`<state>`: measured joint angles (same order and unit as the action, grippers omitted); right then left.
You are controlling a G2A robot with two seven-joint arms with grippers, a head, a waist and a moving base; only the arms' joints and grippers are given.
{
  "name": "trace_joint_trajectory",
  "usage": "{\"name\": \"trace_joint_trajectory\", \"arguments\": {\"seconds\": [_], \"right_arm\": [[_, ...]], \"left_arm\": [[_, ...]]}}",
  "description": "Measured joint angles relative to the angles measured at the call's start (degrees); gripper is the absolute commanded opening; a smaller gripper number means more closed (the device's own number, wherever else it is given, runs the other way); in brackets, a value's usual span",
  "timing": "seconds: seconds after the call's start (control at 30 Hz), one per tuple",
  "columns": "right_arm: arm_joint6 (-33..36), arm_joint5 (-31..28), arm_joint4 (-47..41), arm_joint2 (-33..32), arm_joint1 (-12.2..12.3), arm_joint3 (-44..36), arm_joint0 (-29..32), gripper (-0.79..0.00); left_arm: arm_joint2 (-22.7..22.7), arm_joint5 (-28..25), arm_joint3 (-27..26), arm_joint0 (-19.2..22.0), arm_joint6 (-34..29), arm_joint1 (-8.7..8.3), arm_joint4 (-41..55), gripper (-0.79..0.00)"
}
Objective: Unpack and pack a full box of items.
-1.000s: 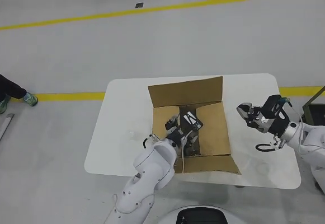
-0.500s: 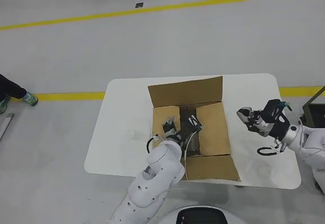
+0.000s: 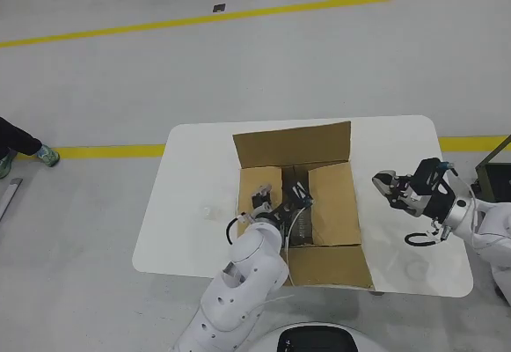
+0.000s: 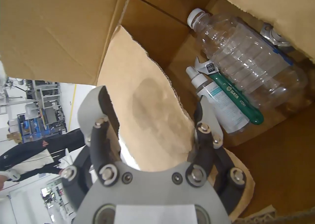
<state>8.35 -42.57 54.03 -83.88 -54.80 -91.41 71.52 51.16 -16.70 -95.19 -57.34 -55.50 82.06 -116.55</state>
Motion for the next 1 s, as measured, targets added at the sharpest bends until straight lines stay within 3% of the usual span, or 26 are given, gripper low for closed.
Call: {"name": "trace_joint_trajectory", "arguments": {"seconds": [0.47,0.67,0.7,0.73,1.0], "right_arm": [[-0.1,0.5,0.4,0.2,-0.1,1.0,-0.4,-0.785],[0.3,0.6,-0.8,0.1,-0.1,-0.2,-0.6,-0.785],[0.3,0.5,-0.8,0.2,-0.1,-0.4,-0.5,-0.785],[0.4,0.4,-0.8,0.3,-0.1,-0.5,-0.5,-0.785],[1.4,0.1,-0.5,2.9,-0.5,0.2,-1.3,-0.785]], "left_arm": [[4.8,1.1,-7.4,-3.4,3.2,-0.14,0.3,-0.785],[7.2,3.1,-11.6,-5.2,3.7,0.17,5.8,-0.785],[7.6,3.2,-11.9,-5.4,3.3,0.19,6.4,-0.471],[8.0,3.4,-12.0,-5.5,2.8,0.21,6.7,0.000],[10.1,2.9,-11.0,-5.3,2.8,0.02,2.7,0.000]]}}
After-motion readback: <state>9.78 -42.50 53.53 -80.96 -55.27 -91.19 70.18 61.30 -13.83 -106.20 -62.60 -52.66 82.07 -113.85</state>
